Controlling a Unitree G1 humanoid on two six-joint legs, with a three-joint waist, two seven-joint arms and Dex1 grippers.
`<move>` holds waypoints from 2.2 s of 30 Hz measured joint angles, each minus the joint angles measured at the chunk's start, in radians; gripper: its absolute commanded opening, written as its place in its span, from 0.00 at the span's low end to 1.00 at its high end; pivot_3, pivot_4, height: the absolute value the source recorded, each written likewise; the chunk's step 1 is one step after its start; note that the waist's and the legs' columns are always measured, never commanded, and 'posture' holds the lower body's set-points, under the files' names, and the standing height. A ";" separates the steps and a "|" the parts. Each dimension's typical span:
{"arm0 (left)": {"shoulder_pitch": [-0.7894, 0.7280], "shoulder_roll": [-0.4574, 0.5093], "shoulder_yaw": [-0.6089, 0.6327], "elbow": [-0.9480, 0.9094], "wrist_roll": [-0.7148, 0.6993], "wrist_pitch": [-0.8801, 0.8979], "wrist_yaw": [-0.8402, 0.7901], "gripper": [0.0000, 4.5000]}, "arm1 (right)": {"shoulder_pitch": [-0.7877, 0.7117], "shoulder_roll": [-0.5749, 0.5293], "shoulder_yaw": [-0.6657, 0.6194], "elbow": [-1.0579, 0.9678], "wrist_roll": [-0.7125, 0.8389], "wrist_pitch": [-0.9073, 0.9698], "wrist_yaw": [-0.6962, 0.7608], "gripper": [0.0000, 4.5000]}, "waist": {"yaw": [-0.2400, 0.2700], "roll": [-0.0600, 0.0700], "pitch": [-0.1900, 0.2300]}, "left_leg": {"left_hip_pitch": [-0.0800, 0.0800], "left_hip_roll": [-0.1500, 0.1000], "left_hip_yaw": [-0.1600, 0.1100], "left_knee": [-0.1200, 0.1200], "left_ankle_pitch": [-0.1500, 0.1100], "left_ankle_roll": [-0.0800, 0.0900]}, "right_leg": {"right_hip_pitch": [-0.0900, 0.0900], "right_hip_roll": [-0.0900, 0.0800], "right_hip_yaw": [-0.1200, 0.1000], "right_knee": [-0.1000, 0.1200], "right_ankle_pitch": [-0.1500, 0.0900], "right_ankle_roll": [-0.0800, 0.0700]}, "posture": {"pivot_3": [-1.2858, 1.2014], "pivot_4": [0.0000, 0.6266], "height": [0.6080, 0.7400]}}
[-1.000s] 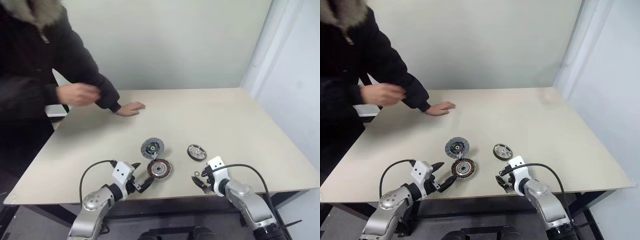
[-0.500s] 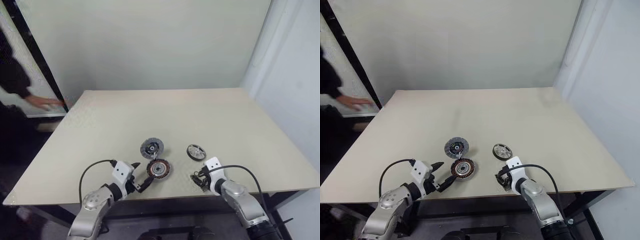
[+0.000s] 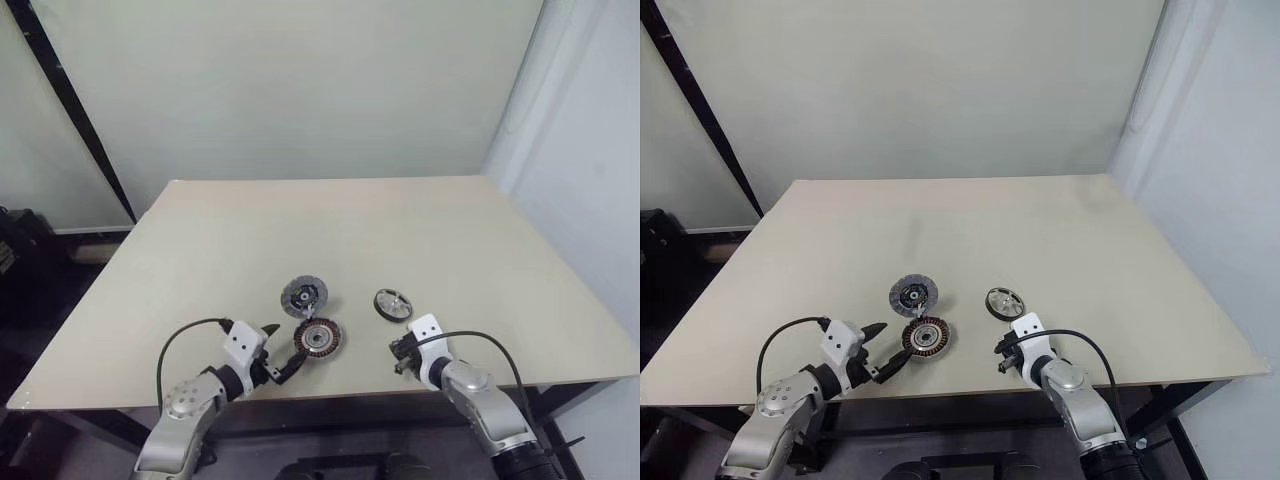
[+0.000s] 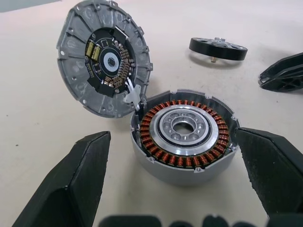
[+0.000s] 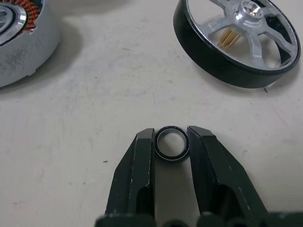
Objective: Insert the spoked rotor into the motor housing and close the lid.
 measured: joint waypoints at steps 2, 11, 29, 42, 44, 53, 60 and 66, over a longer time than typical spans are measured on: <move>-0.001 0.005 0.004 0.000 -0.001 0.000 -0.001 1.00 | -0.006 0.005 0.000 -0.033 0.006 0.019 0.003 0.15 | 0.000 0.000 0.000 | 0.000 0.000 0.000 0.000 0.000 0.000 | 0.000 0.000 0.000 0.000 0.000 0.000 | 0.52 0.00 1.00; 0.035 0.048 0.006 0.003 -0.002 -0.003 -0.051 1.00 | -0.119 0.069 0.078 -0.101 0.023 0.101 0.043 0.15 | 0.001 0.000 0.000 | -0.001 0.001 -0.001 -0.001 0.000 0.000 | -0.001 0.000 0.000 0.000 0.000 0.000 | 0.52 0.00 1.00; 0.113 0.048 0.006 -0.005 -0.003 -0.020 -0.077 1.00 | -0.313 0.181 0.202 0.149 -0.002 0.074 0.110 0.15 | 0.000 0.000 0.000 | -0.001 0.001 0.000 -0.001 0.000 0.000 | -0.003 0.000 0.000 0.001 0.000 0.000 | 0.52 0.00 1.00; 0.122 0.048 0.005 -0.023 -0.002 -0.023 -0.064 1.00 | -0.335 0.228 0.209 0.245 -0.024 0.029 0.129 0.15 | 0.000 0.001 0.000 | -0.001 0.001 0.000 -0.001 0.000 0.000 | -0.004 0.000 0.000 0.002 0.001 0.000 | 0.52 0.00 1.00; 0.122 0.048 0.005 -0.025 -0.002 -0.023 -0.063 1.00 | -0.335 0.232 0.211 0.257 -0.025 0.022 0.129 0.15 | 0.000 0.001 0.000 | -0.001 0.001 0.000 -0.001 0.000 0.000 | -0.004 0.000 0.000 0.002 0.001 0.000 | 0.52 0.00 1.00; 0.122 0.048 0.005 -0.029 -0.002 -0.023 -0.054 1.00 | -0.342 0.238 0.212 0.298 -0.045 -0.005 0.130 0.15 | 0.000 0.001 0.000 | -0.001 0.001 0.000 -0.001 0.000 0.000 | -0.004 -0.001 0.000 0.002 0.001 0.000 | 0.52 0.00 1.00; 0.124 0.048 0.005 -0.038 -0.002 -0.023 -0.048 1.00 | -0.343 0.247 0.212 0.320 -0.055 -0.025 0.130 0.15 | 0.000 0.001 0.000 | -0.001 0.001 0.000 -0.001 0.000 0.000 | -0.004 0.000 0.000 0.002 0.001 0.000 | 0.52 0.00 1.00; 0.128 0.048 0.005 -0.039 -0.003 -0.023 -0.047 1.00 | -0.353 0.253 0.211 0.350 -0.061 -0.042 0.129 0.15 | -0.001 0.001 0.000 | -0.001 0.001 0.000 -0.001 0.000 0.000 | -0.004 0.000 0.000 0.002 0.001 0.000 | 0.52 0.00 1.00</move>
